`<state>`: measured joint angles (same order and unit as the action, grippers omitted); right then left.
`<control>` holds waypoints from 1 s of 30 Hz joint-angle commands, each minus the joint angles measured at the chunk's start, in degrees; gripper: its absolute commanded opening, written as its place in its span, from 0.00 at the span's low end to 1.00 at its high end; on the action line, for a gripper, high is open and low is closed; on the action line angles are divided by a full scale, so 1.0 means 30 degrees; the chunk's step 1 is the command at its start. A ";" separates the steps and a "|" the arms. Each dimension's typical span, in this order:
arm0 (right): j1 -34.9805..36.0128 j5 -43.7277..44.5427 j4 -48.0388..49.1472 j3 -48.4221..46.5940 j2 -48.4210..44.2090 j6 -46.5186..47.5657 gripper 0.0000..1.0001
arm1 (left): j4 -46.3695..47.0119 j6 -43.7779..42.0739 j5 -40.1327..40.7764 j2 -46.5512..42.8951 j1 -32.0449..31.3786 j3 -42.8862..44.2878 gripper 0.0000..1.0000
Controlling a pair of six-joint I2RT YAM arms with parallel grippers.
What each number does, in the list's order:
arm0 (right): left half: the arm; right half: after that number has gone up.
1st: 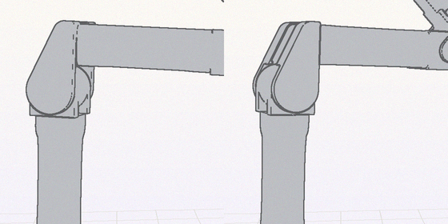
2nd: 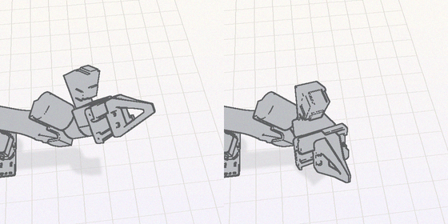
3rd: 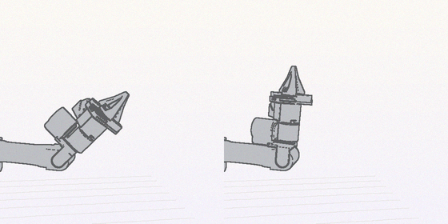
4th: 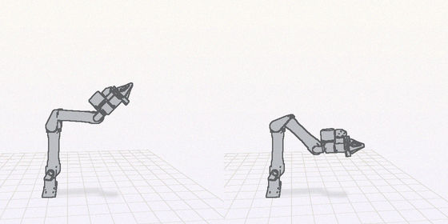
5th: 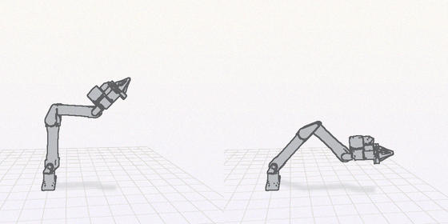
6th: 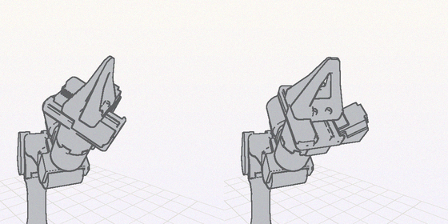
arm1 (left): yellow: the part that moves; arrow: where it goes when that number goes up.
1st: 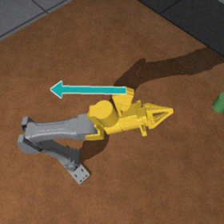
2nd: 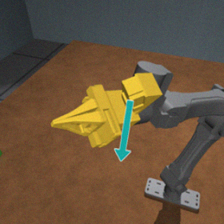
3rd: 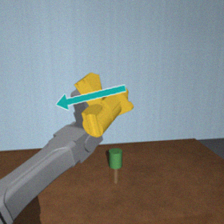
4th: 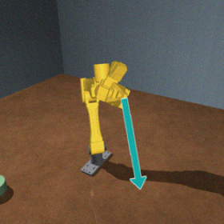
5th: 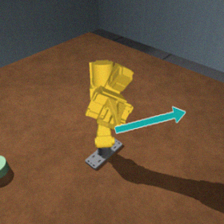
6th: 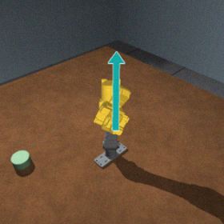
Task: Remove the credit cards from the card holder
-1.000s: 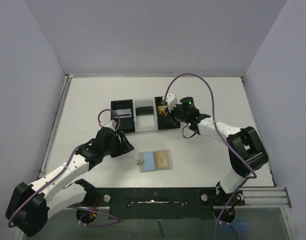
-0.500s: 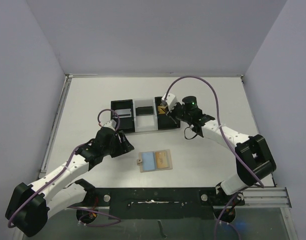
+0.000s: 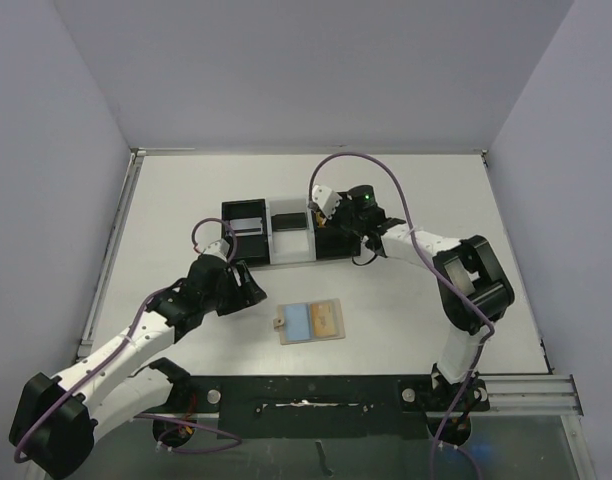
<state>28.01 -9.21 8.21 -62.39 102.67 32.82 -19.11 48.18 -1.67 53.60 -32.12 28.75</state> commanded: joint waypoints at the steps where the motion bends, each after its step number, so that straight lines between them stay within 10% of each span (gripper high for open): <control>1: -0.0152 0.1201 0.1612 -0.1834 0.1045 0.0941 0.02 | -0.0423 -0.0705 0.0397 -0.0528 0.0130 0.1215 0.63; 20: 0.0218 0.2024 -0.1788 -0.4510 0.4153 0.4822 0.09 | -0.0688 -0.0386 0.0448 -0.1065 0.0230 0.1041 0.64; 30: -0.0020 0.1197 -0.2218 -0.4403 0.3513 0.3654 0.39 | -0.1032 -0.0321 0.0612 -0.0942 0.0224 0.1265 0.64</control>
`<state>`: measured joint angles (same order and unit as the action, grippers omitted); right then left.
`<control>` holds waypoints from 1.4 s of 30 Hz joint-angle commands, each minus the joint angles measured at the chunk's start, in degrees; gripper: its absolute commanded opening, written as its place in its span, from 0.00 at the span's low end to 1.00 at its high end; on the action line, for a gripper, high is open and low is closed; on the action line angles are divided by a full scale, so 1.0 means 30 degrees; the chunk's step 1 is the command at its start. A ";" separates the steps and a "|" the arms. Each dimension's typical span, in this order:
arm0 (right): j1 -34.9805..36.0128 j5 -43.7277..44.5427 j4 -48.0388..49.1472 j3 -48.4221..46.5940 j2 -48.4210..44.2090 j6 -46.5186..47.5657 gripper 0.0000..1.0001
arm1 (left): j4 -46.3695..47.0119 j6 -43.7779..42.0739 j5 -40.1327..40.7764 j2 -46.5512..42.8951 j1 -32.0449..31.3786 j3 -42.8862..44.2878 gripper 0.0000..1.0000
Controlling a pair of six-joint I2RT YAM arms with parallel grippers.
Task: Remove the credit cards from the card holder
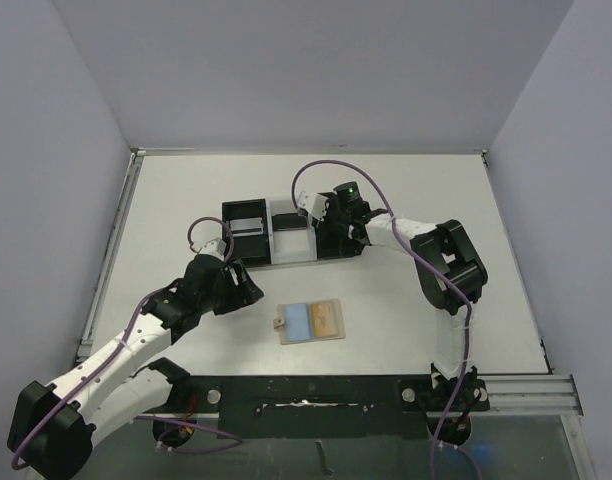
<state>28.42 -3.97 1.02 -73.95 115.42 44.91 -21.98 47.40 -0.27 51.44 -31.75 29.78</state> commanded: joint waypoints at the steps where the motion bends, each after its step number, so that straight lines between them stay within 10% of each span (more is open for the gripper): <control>1: -0.0170 -0.0468 0.0231 -0.0530 -0.0730 -0.0360 0.39 | -0.0184 -0.0058 0.0210 -0.0236 0.0099 0.0929 0.63; 18: 0.0383 0.0627 0.2133 0.0337 -0.3116 -0.2041 0.49 | 0.1597 0.0115 -0.1523 -0.1194 0.0110 0.0532 0.63; 29: 0.1712 0.6321 0.7017 0.6300 -1.0675 -1.2355 0.71 | 0.2680 0.1736 0.0803 -0.3332 0.0133 -0.0199 0.73; 32: 0.1694 0.8806 0.4689 0.7268 -1.2718 -1.7488 0.97 | 0.1584 0.1047 0.2948 -0.4192 0.0123 0.0405 0.73; 42: 0.1596 0.5210 -0.1166 1.0389 -1.5068 -2.4696 0.98 | 0.3520 -0.0827 0.1328 -0.5064 0.0189 0.0647 0.74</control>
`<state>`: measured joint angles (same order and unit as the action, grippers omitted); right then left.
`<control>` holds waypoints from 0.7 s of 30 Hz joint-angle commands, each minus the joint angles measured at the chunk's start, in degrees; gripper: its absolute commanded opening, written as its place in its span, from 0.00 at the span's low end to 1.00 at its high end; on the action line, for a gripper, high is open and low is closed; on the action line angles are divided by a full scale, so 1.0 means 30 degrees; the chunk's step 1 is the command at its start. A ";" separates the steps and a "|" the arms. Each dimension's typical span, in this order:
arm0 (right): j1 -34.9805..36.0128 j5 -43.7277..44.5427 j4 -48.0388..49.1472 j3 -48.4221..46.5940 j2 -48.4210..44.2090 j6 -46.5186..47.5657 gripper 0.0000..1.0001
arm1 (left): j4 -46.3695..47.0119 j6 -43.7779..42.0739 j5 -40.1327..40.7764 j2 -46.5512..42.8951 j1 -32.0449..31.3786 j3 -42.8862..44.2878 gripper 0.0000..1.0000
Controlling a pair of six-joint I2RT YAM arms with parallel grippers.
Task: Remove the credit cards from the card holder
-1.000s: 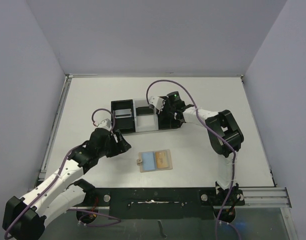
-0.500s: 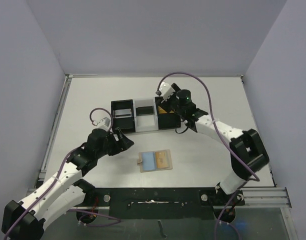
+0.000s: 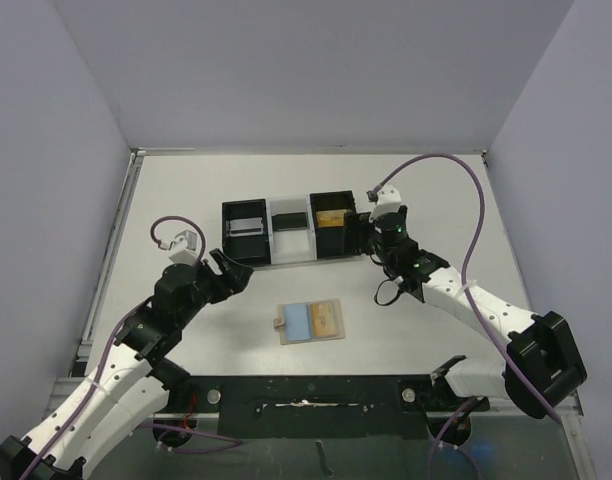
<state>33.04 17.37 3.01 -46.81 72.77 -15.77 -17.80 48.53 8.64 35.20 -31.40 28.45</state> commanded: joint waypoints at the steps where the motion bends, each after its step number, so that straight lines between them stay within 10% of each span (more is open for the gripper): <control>1: 0.0089 -0.2464 -0.1852 0.1863 -0.1157 -0.5734 0.97 | 0.2430 -0.1258 -0.2383 0.0862 0.0066 0.1218 0.74; 9: 0.1004 -0.4318 -0.3480 0.4026 -0.2535 -1.4015 0.97 | 0.4488 -0.1623 -0.1585 0.5954 -0.4358 0.2412 0.64; 21: 0.1936 -0.5974 -0.0055 0.8260 -0.4530 -1.6944 0.39 | 0.5335 0.0241 -0.4147 1.2054 -0.6008 0.4671 0.53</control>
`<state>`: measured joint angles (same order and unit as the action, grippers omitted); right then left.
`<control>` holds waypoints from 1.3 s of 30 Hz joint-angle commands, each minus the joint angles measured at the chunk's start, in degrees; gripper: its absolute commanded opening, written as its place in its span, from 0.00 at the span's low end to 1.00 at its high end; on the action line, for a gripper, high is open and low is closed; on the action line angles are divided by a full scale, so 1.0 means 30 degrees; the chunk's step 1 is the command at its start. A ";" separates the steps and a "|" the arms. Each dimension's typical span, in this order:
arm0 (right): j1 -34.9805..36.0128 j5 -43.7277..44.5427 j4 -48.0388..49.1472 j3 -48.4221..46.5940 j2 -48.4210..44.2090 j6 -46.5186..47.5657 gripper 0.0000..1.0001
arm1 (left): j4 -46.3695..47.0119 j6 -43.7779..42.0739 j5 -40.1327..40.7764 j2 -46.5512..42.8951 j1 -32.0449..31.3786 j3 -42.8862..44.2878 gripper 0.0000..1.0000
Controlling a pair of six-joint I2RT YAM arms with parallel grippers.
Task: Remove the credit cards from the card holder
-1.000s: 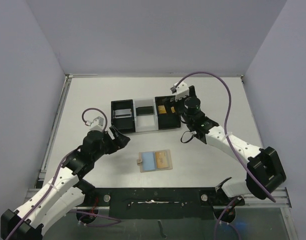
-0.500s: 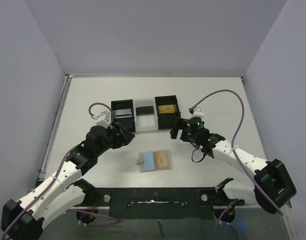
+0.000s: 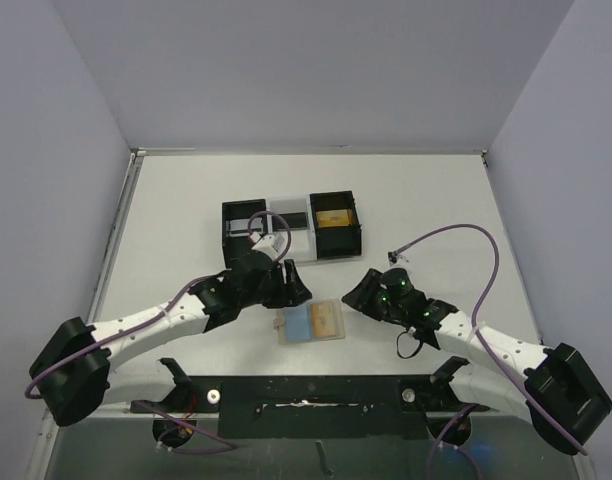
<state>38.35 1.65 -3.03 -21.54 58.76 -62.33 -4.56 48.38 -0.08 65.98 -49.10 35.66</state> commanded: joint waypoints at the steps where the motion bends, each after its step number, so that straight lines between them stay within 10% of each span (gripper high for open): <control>1: 0.0210 -0.0954 0.2069 -0.0198 0.0424 -0.1494 0.33 | 0.0639 0.0369 -0.1290 0.2284 -0.0099 0.2480 0.52; 16: 0.0809 -0.3085 0.4225 -0.0627 0.4199 -0.1476 0.23 | 0.2818 0.1949 -0.3460 0.5614 0.0089 0.1551 0.26; 39: 0.0870 -0.3576 0.3052 -0.0687 0.5041 -0.1754 0.20 | 0.2852 0.2420 -0.3577 0.7872 -0.0037 0.1136 0.18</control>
<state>40.93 -8.51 5.06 -23.97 72.90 -66.52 2.68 55.35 -11.40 89.10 -49.04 37.65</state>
